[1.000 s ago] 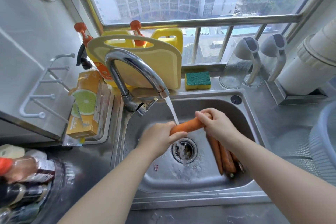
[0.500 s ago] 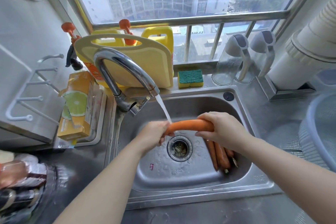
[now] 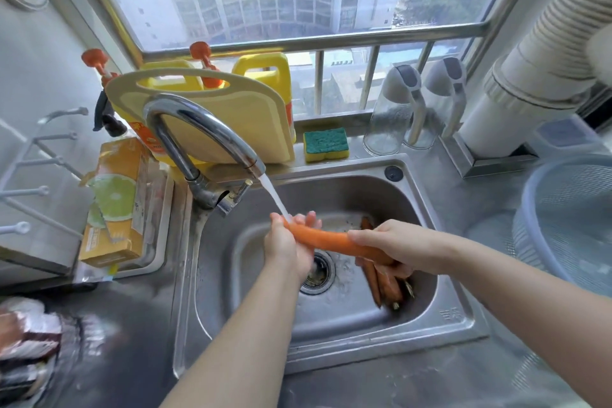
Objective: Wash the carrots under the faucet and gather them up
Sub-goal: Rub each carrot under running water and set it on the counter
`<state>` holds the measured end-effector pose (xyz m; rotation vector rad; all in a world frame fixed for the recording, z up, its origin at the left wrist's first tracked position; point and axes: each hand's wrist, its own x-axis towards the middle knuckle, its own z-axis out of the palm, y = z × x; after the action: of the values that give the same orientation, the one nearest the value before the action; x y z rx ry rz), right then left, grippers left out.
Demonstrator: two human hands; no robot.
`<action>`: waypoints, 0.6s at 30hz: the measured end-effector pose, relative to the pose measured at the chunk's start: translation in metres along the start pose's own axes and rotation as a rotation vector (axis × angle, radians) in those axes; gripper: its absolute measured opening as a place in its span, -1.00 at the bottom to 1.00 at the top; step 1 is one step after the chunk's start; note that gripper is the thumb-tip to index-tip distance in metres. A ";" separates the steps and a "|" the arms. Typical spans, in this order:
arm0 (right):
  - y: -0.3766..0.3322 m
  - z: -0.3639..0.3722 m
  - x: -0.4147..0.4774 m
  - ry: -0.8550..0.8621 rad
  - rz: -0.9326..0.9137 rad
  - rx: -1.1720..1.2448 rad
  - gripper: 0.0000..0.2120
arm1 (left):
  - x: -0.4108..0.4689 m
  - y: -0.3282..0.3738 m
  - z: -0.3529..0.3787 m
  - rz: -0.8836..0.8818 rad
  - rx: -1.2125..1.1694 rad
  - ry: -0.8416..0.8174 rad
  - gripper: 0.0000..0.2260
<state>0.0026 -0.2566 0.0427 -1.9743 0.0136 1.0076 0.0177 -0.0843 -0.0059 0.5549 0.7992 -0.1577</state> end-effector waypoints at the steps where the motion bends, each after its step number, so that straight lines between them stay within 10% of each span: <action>1: 0.002 0.001 -0.001 -0.015 -0.006 0.009 -0.57 | 0.001 0.000 0.005 -0.018 -0.066 -0.001 -0.61; 11: -0.002 0.021 0.012 0.023 0.134 0.425 -0.52 | -0.011 -0.010 0.019 0.129 0.089 0.019 -0.85; 18: -0.021 0.042 0.033 0.056 0.148 0.380 -0.59 | -0.020 -0.016 -0.012 0.132 0.398 -0.150 -0.55</action>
<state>0.0053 -0.2026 0.0243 -1.6681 0.3616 0.9626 -0.0091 -0.0923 -0.0052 0.9577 0.5836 -0.2364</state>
